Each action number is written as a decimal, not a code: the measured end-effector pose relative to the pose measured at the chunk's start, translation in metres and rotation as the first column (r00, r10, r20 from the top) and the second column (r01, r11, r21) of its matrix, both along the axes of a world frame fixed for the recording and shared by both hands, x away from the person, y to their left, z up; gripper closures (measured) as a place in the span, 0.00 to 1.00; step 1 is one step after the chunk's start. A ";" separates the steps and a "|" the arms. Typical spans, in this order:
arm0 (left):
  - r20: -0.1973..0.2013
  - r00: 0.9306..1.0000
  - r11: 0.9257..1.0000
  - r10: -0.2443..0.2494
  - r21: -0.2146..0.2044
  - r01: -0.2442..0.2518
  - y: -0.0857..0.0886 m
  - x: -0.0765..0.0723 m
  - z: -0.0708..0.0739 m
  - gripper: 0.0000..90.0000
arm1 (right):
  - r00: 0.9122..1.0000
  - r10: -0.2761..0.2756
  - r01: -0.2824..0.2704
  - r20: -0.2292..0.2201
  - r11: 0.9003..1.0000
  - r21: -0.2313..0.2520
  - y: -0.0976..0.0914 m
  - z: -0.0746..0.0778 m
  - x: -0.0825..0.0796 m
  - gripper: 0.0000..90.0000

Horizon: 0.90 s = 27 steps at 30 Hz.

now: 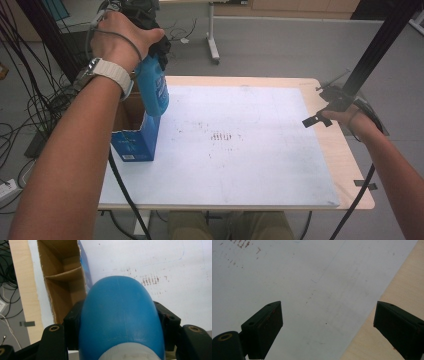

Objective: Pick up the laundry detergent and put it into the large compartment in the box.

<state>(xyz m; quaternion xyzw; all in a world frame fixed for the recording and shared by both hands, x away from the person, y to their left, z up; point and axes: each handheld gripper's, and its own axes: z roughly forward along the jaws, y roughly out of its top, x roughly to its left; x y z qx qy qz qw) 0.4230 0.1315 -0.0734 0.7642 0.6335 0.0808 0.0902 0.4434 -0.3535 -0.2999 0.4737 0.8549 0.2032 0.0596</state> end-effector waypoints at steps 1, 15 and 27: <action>0.000 1.000 1.000 0.001 0.000 -0.001 0.001 0.000 0.001 0.42 | 1.000 0.000 0.000 0.000 1.000 0.000 0.000 0.000 0.000 0.09; 0.003 1.000 1.000 0.011 0.002 -0.011 0.014 0.005 0.004 0.42 | 1.000 -0.010 0.010 -0.002 1.000 0.004 -0.002 -0.001 0.000 0.09; 0.000 1.000 1.000 0.026 0.013 -0.026 0.026 0.011 0.002 0.42 | 1.000 -0.019 0.019 -0.002 1.000 0.005 -0.005 -0.001 -0.001 0.09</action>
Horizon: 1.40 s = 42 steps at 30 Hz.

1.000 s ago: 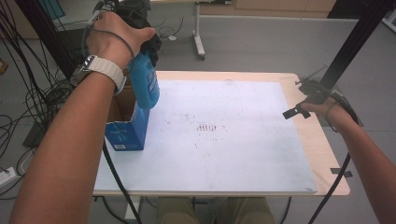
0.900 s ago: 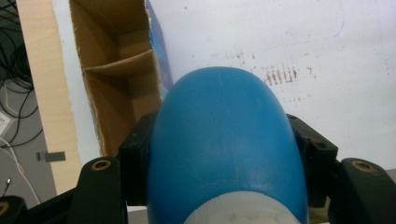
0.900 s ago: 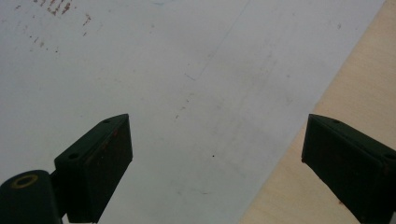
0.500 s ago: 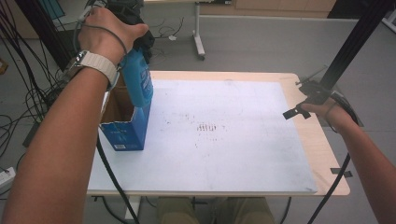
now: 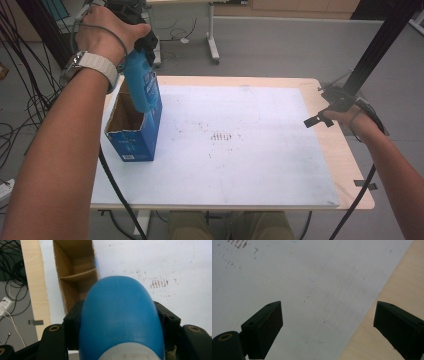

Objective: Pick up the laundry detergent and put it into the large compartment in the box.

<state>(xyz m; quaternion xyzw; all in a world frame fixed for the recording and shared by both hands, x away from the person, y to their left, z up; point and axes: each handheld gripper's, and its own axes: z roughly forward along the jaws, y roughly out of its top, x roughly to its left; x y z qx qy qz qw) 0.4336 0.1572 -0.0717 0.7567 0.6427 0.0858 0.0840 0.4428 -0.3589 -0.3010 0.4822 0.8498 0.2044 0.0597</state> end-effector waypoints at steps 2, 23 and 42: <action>-0.004 1.000 1.000 -0.001 0.000 0.001 0.001 0.001 -0.001 0.42 | 1.000 0.000 0.000 0.000 1.000 0.000 0.000 0.000 0.000 0.09; -0.001 1.000 1.000 0.013 0.002 -0.013 0.022 0.011 -0.011 0.42 | 1.000 -0.025 0.025 0.011 1.000 0.012 -0.002 0.003 -0.004 0.09; -0.010 1.000 1.000 0.018 0.008 -0.018 0.035 0.016 -0.017 0.42 | 0.999 -0.040 0.040 0.007 0.999 0.014 -0.008 0.000 -0.006 0.09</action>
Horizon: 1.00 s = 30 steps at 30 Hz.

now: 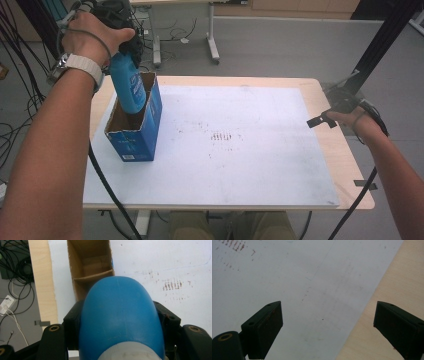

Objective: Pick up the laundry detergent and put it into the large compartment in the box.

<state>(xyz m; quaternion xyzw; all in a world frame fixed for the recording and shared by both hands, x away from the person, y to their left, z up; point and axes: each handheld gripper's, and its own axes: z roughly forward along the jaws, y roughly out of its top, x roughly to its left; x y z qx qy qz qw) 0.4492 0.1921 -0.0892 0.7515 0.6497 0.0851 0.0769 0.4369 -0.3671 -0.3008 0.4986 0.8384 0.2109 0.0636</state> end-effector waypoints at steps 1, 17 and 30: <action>0.000 1.000 1.000 0.000 0.001 0.000 0.000 0.000 0.000 0.42 | 1.000 -0.001 0.001 -0.001 1.000 0.001 0.000 0.000 0.000 0.09; -0.006 1.000 1.000 0.008 0.003 -0.008 0.010 0.005 -0.010 0.42 | 1.000 -0.006 0.006 -0.006 1.000 -0.002 -0.002 -0.003 0.001 0.09; -0.014 1.000 1.000 0.012 0.008 -0.012 0.017 0.010 -0.025 0.42 | 1.000 -0.011 0.011 -0.014 1.000 -0.001 -0.004 -0.007 0.001 0.09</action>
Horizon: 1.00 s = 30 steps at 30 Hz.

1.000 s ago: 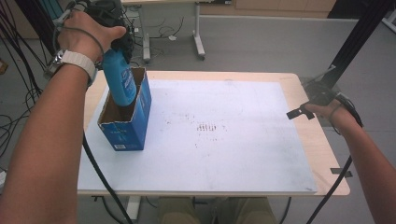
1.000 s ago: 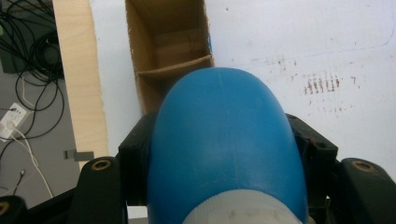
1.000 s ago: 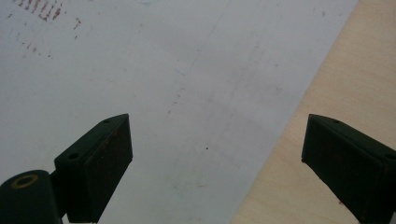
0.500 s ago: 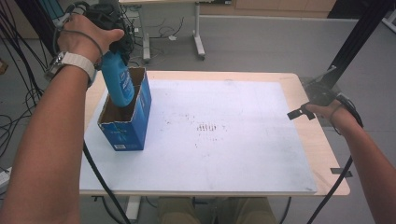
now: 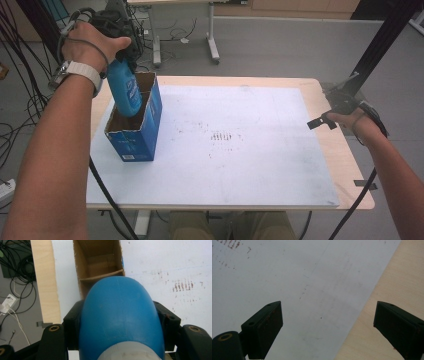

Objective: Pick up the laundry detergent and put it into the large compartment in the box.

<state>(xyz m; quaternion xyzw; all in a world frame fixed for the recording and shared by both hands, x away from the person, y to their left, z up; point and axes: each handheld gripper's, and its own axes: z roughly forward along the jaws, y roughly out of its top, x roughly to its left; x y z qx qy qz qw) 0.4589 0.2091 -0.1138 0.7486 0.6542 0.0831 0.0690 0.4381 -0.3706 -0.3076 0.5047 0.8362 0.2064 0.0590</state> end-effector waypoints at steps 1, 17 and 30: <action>0.002 1.000 1.000 0.001 -0.001 -0.001 0.000 0.000 -0.002 0.42 | 1.000 -0.001 0.001 -0.002 1.000 0.000 0.000 0.000 0.000 0.09; -0.012 1.000 1.000 0.003 0.002 -0.003 0.005 0.002 -0.019 0.42 | 1.000 -0.003 0.003 -0.008 1.000 0.004 -0.001 -0.005 0.000 0.09; -0.016 1.000 1.000 -0.003 0.004 0.003 0.007 0.003 -0.037 0.42 | 1.000 0.001 -0.001 -0.012 1.000 0.006 0.002 -0.007 -0.001 0.09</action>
